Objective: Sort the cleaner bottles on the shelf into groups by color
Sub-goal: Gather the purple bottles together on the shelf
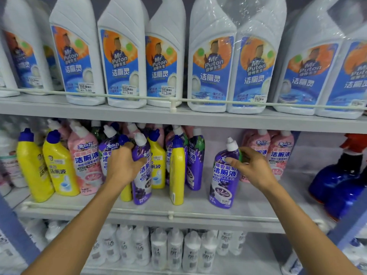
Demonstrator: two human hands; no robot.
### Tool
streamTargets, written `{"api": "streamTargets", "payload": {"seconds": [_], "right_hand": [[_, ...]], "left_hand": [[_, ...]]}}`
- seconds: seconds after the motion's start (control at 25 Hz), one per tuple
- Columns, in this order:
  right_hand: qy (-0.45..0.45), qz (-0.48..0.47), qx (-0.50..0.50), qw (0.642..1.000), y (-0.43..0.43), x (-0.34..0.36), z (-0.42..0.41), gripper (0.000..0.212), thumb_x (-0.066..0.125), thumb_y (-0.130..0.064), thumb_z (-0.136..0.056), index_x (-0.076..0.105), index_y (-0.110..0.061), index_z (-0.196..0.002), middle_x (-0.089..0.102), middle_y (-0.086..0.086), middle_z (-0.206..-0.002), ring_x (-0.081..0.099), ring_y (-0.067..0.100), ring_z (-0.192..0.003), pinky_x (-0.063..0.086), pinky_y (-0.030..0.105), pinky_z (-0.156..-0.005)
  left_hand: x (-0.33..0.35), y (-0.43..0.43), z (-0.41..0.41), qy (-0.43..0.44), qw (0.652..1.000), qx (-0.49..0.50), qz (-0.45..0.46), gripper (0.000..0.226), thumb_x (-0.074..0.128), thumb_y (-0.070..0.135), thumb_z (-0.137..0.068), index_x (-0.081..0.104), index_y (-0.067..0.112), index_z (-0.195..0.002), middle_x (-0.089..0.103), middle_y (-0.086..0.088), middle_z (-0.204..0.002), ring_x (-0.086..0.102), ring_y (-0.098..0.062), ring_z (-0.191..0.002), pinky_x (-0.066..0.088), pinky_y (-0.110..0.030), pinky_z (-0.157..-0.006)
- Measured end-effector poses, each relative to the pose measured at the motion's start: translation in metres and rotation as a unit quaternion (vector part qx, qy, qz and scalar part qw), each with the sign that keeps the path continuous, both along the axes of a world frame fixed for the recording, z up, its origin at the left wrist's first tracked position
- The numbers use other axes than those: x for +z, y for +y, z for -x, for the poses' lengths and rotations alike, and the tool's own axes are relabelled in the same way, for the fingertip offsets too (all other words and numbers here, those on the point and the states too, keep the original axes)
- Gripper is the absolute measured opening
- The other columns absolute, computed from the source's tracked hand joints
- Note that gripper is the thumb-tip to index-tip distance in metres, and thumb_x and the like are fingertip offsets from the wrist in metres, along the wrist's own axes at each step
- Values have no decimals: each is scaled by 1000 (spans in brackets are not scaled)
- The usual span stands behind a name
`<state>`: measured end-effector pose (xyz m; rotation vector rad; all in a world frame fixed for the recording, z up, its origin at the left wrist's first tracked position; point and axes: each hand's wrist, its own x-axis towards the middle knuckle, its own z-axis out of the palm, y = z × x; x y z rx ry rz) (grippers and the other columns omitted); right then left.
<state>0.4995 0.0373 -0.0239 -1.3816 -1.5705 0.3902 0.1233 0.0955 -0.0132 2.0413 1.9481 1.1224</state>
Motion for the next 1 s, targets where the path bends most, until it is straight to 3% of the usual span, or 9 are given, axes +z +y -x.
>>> {"api": "streamTargets", "payload": {"seconds": [0.12,0.24,0.32,0.4,0.48,0.64,0.72,0.84,1.0], "right_hand": [[13,20,22,999,1,-11,-3,52,86,-22,-78,55,-18,-120,71,-7,-104,68,-6,-84,55,14,-67],[-17,32,52,998,3,-8,-18,59,84,-32,-75,54,-19,-124,73,-6,-104,71,4,-91,60,29,-79],[-32,42,68,996,4,-5,-34,62,85,-36,-74,55,-19,-125,73,-4,-106,72,13,-96,60,37,-84],[-15,49,81,995,2,-4,-49,70,86,-41,-73,54,-18,-131,73,-2,-112,72,18,-102,59,41,-89],[1,52,84,995,-1,-4,-63,77,86,-46,-72,53,-19,-136,72,-3,-117,71,19,-106,59,41,-90],[51,62,70,994,-2,-13,-72,75,84,-21,-78,48,-18,-144,71,-2,-122,70,17,-108,59,37,-91],[63,82,50,993,-4,-29,-67,73,84,-17,-78,48,-15,-141,72,-2,-118,71,13,-105,60,33,-89],[60,92,33,993,-7,-60,-61,65,84,-29,-73,52,-16,-128,73,0,-116,71,18,-106,59,38,-92],[65,83,26,994,-7,-72,-62,58,82,-38,-75,55,-20,-124,74,-4,-115,72,12,-103,60,38,-90]], "left_hand": [[6,-12,17,-50,997,-57,16,38,86,27,-79,69,12,-109,72,1,-89,70,-26,-85,56,-39,-76],[15,-34,23,-86,991,-107,6,47,84,14,-81,67,9,-124,69,14,-90,66,6,-78,55,-30,-75],[23,-47,20,-93,984,-153,-5,45,82,13,-82,66,24,-123,71,25,-88,64,15,-83,58,-30,-78],[32,-56,15,-91,978,-188,-20,44,83,18,-82,62,45,-110,70,29,-98,65,9,-92,59,-32,-81],[41,-65,3,-98,970,-219,-27,45,83,22,-82,61,50,-110,69,28,-104,67,2,-97,59,-30,-83],[48,-78,-55,-111,943,-312,-39,45,82,26,-82,62,41,-120,70,26,-107,67,2,-100,58,-20,-81],[39,-72,-90,-132,931,-339,-30,41,79,20,-84,66,29,-122,73,19,-105,69,0,-98,60,-27,-82],[17,-57,-137,-126,924,-362,-11,48,78,20,-87,62,25,-132,73,16,-111,69,1,-99,61,-36,-86],[-13,-38,-161,-111,930,-350,-12,51,75,25,-87,57,29,-134,70,18,-114,68,1,-103,59,-38,-89]]}}
